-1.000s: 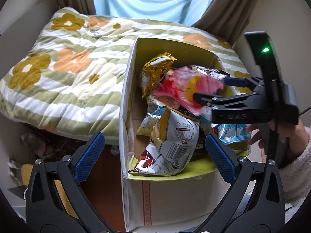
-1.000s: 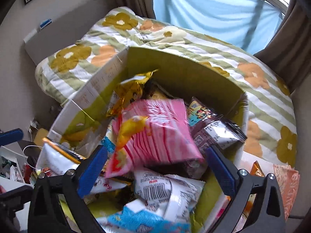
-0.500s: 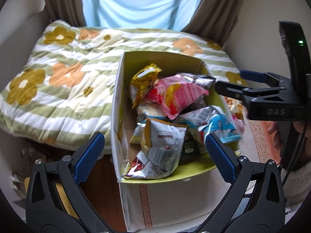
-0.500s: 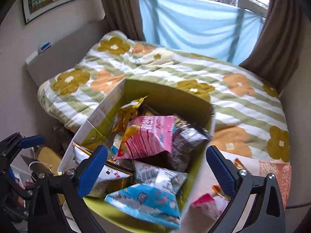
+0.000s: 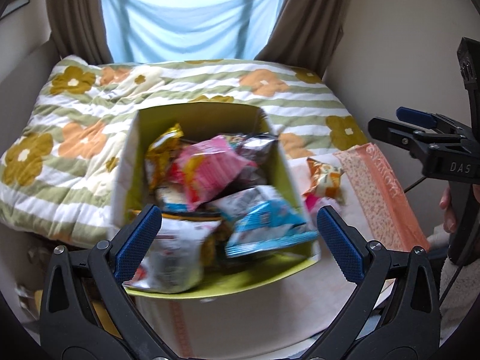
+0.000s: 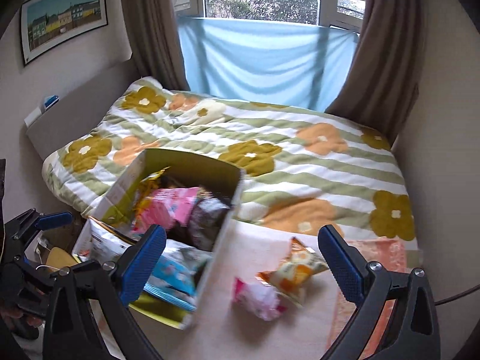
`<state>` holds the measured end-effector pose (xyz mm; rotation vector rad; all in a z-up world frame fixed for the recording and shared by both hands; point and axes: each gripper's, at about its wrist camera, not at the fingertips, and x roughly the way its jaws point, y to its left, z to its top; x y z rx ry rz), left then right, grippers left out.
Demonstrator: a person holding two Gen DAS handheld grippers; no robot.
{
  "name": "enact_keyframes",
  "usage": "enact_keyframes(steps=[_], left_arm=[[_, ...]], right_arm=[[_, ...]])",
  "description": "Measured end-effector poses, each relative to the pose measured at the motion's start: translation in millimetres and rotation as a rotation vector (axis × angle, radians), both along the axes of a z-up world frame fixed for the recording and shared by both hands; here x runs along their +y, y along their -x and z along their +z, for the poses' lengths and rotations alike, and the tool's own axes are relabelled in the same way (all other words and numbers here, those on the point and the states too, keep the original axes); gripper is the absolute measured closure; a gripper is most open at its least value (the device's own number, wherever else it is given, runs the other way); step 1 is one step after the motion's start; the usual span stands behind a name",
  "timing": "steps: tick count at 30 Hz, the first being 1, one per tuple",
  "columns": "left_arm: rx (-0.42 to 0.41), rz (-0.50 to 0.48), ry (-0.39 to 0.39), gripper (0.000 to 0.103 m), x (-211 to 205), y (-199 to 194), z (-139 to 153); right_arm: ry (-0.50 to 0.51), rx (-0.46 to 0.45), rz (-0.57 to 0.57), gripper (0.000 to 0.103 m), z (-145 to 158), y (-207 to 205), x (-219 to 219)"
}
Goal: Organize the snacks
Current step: 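Move both tools toward the pink-white bag and yellow cake pack on the table, then grasp the pink-white bag with the left tool while the right tool grasps the yellow cake pack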
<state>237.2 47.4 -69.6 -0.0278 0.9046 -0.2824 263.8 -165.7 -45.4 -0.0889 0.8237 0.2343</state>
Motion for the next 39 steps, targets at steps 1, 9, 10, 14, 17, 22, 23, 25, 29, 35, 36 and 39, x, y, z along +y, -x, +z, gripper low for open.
enact_keyframes(steps=[1,9,10,14,17,22,23,25,29,35,36,39], left_arm=[[0.004,0.016,0.0,0.0,-13,0,-1],[0.025,0.095,0.019,0.0,-99,2,-19],[0.03,0.11,0.022,0.0,-112,2,-23],[0.064,0.154,0.025,0.0,-150,6,-40],[0.084,0.182,0.015,0.0,-171,9,-53],[0.103,0.231,-0.003,0.0,-196,10,-86],[0.115,0.23,-0.007,0.0,-201,8,-95],[0.127,0.218,-0.032,0.0,-212,4,-111],[0.133,0.194,-0.096,0.0,-226,-10,-141],[0.143,0.253,-0.114,0.0,-224,-30,-177],[0.145,0.258,-0.116,0.0,-224,-33,-182],[0.144,0.258,-0.115,0.001,-222,-38,-193]], right_arm=[[-0.001,0.0,0.0,0.002,0,-1,-10],[-0.029,0.037,0.072,0.002,-12,-23,-101],[-0.033,0.04,0.077,0.002,-16,-26,-110],[-0.053,0.077,0.101,0.002,-32,-43,-136],[-0.089,0.126,0.136,0.002,-50,-56,-146],[-0.175,0.231,0.159,0.002,-89,-73,-156],[-0.198,0.262,0.158,0.002,-99,-75,-156],[-0.23,0.314,0.156,0.002,-119,-80,-155],[-0.267,0.346,0.122,0.002,-147,-86,-159],[-0.356,0.41,0.114,0.002,-184,-91,-157],[-0.365,0.419,0.109,0.002,-189,-92,-157],[-0.401,0.443,0.084,0.002,-201,-93,-157]])
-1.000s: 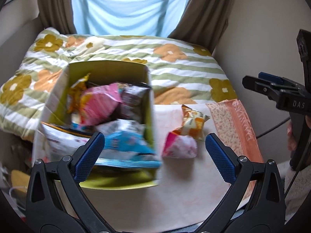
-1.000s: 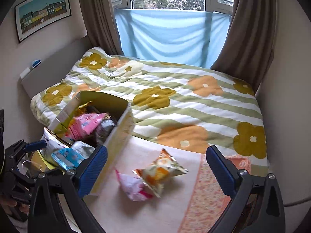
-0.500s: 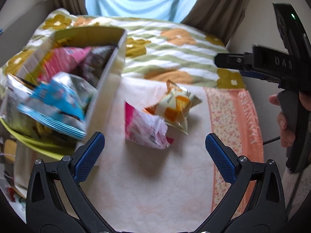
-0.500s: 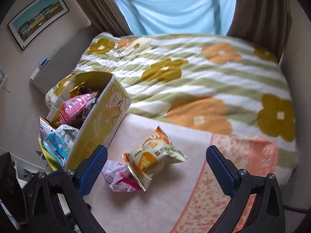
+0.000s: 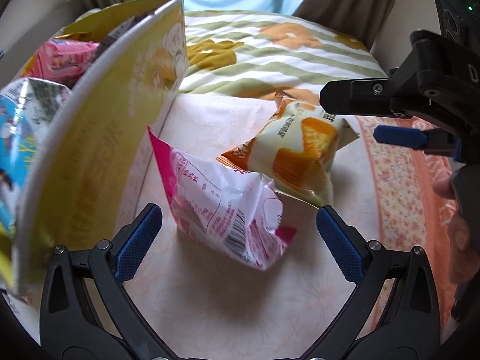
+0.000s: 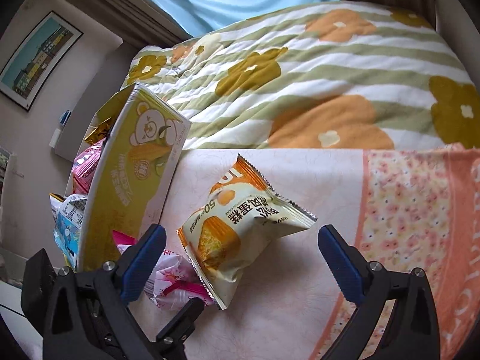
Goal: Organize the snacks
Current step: 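Grasp the pink-white bag with the left tool while the right tool grasps the yellow cake pack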
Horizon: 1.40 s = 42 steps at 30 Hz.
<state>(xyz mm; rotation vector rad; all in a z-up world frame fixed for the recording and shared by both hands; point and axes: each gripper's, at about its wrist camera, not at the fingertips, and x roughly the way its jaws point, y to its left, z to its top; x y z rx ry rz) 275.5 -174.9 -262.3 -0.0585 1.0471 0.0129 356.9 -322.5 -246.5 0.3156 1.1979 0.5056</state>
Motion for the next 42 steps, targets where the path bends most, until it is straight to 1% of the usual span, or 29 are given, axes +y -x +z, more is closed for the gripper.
enact_keyframes(steps=[3,6,7,10,12,16,20,22,29,30,33,34,35,37,42], left_arm=[[0.009,-0.006,-0.009,0.001,1,-2,-11],[0.019,-0.017,-0.003,0.006,5,-3,-19],[0.032,-0.019,0.002,0.009,7,-5,-23],[0.048,-0.005,0.009,0.023,16,-9,-29],[0.048,-0.007,0.03,0.025,19,-11,-29],[0.045,-0.028,0.02,0.035,21,-12,-31],[0.06,-0.031,0.038,0.043,26,-13,-29],[0.065,-0.028,0.049,0.044,29,-14,-28],[0.072,-0.024,0.057,0.044,29,-10,-27],[0.074,-0.024,0.057,0.044,29,-9,-27],[0.078,-0.03,0.048,0.044,29,-11,-28],[0.079,-0.032,0.049,0.044,28,-12,-28],[0.079,-0.033,0.049,0.044,28,-12,-27],[0.078,-0.035,0.045,0.044,27,-15,-27],[0.06,-0.043,0.032,0.044,23,-13,-19]], right_arm=[[-0.01,0.024,-0.019,0.002,-10,-2,2],[0.001,0.039,-0.045,0.002,-19,-3,5],[0.008,0.037,-0.052,0.002,-21,-3,6],[0.01,0.044,-0.063,0.002,-26,-6,11],[0.0,0.063,-0.075,0.002,-31,-8,14],[-0.002,0.076,-0.09,0.002,-36,-8,19],[-0.011,0.082,-0.103,0.002,-37,-8,23],[-0.018,0.079,-0.116,0.002,-37,-7,24],[-0.045,0.092,-0.154,0.002,-44,-12,27],[-0.043,0.09,-0.154,0.003,-44,-12,27],[-0.046,0.086,-0.149,0.02,-43,-14,28],[-0.057,0.09,-0.149,0.024,-43,-14,29],[-0.065,0.092,-0.152,0.025,-43,-13,28],[-0.072,0.084,-0.151,0.037,-41,-12,28],[-0.084,0.075,-0.141,0.04,-36,-6,25]])
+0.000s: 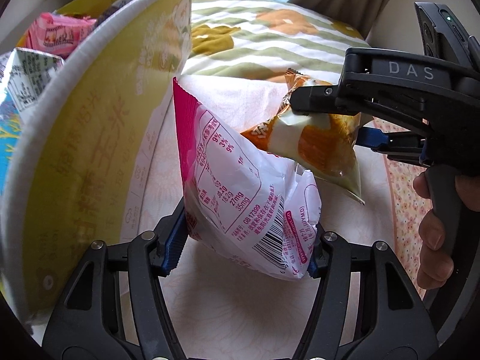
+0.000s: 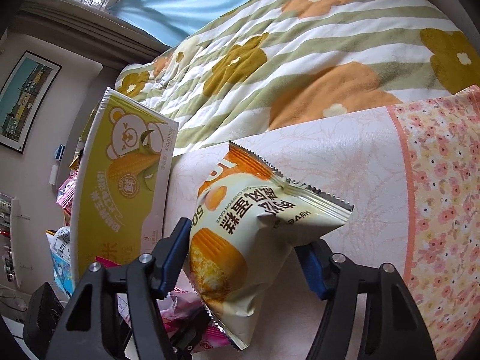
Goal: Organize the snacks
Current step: 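Grasp the pink-white bag with the left tool while the right tool grasps the yellow cake pack, then carry both bags over the yellow box and open both tools to drop them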
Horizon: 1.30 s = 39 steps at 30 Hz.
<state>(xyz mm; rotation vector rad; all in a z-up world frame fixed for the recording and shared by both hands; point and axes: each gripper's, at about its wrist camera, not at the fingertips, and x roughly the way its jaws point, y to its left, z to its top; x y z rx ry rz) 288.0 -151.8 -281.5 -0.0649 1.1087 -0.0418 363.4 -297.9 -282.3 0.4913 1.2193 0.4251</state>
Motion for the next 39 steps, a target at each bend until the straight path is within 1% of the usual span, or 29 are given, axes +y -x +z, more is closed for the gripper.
enact_keyframes(steps=[5,8,11,15,19,22,24,26,29,31,33,37,39], left_arm=[[-0.02,-0.004,-0.002,0.044,-6,8,11],[-0.041,-0.013,-0.012,0.044,-10,13,22],[-0.073,-0.008,-0.006,0.044,-14,21,37],[-0.135,-0.006,-0.01,0.044,-20,30,65],[-0.203,-0.008,-0.004,0.044,-23,42,105],[-0.253,-0.015,-0.001,0.044,-18,48,135],[-0.281,-0.012,0.019,0.044,-6,48,155],[-0.306,-0.008,0.021,0.044,7,48,172],[-0.362,-0.004,0.019,0.044,40,47,199],[-0.38,0.002,0.011,0.044,60,47,209],[-0.389,0.004,0.012,0.044,90,44,217],[-0.378,0.008,0.009,0.044,147,36,229],[-0.37,0.001,0.0,0.044,178,28,234]], right_arm=[[-0.013,-0.043,-0.008,0.041,20,10,-9],[-0.01,-0.072,-0.01,0.041,37,18,-18],[-0.009,-0.108,-0.01,0.041,58,28,-27],[-0.005,-0.166,-0.004,0.041,94,44,-37],[-0.012,-0.219,0.008,0.041,132,56,-43],[-0.023,-0.264,0.019,0.041,163,61,-43],[-0.017,-0.301,0.028,0.041,186,63,-38],[-0.009,-0.337,0.034,0.041,206,64,-30],[0.004,-0.389,0.047,0.041,229,68,-10],[-0.011,-0.405,0.044,0.041,235,68,5],[-0.019,-0.417,0.039,0.041,239,69,26],[-0.055,-0.414,0.019,0.041,240,69,69],[-0.052,-0.412,0.02,0.041,240,68,92]])
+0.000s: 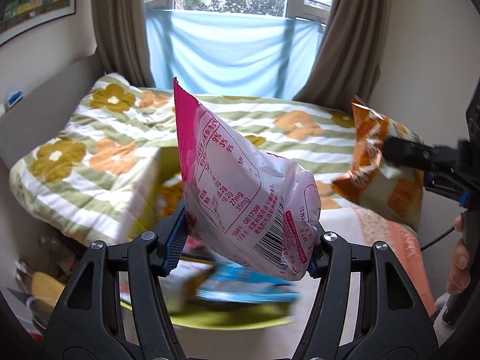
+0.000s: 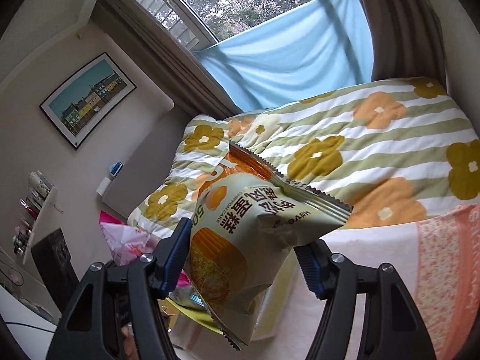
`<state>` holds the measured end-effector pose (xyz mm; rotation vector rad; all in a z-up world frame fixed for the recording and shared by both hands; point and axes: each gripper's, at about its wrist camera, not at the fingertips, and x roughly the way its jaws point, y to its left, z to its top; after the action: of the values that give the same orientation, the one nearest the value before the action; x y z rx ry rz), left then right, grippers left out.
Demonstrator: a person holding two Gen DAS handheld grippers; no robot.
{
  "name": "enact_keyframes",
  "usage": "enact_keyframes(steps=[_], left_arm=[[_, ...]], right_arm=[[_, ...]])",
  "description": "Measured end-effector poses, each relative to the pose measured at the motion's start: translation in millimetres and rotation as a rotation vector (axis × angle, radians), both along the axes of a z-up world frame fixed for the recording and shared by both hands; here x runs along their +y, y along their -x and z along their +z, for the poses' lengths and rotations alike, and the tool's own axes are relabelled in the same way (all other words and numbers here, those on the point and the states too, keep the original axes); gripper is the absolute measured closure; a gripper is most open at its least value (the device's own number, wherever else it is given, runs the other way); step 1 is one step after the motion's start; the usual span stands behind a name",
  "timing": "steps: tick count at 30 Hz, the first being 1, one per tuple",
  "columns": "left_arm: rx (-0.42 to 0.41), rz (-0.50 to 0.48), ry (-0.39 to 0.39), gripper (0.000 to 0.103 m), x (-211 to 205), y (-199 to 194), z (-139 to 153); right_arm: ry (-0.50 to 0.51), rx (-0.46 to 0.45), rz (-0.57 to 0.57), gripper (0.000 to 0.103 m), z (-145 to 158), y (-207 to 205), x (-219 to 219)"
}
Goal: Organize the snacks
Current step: 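Carry both bags over the yellow box and open both tools to drop them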
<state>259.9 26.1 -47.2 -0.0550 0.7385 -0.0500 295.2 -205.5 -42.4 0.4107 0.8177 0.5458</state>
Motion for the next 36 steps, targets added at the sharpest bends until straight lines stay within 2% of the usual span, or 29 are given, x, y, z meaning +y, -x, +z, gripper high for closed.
enact_keyframes(steps=[7,15,18,19,20,22,29,36], left_arm=[[0.096,-0.091,-0.022,0.044,72,-45,-14],[0.252,-0.217,-0.035,0.041,93,-87,-51],[0.313,-0.23,-0.034,0.028,96,-100,-64],[0.326,-0.225,-0.045,0.013,98,-104,-67],[0.325,-0.218,-0.048,0.003,100,-104,-68],[0.306,-0.215,-0.029,0.001,106,-104,-67],[0.309,-0.173,0.077,0.001,133,-94,-63],[0.315,-0.117,0.081,0.001,147,-86,-69]], right_arm=[[0.017,0.024,-0.053,0.041,-12,-5,60],[0.072,0.104,-0.154,0.041,-30,-2,89],[0.089,0.13,-0.173,0.041,-35,-2,91],[0.091,0.138,-0.176,0.041,-36,-3,90],[0.094,0.142,-0.177,0.041,-37,-3,91],[0.105,0.144,-0.177,0.041,-38,-5,92],[0.166,0.137,-0.161,0.041,-39,-14,94],[0.25,0.164,-0.104,0.039,-45,-33,102]])
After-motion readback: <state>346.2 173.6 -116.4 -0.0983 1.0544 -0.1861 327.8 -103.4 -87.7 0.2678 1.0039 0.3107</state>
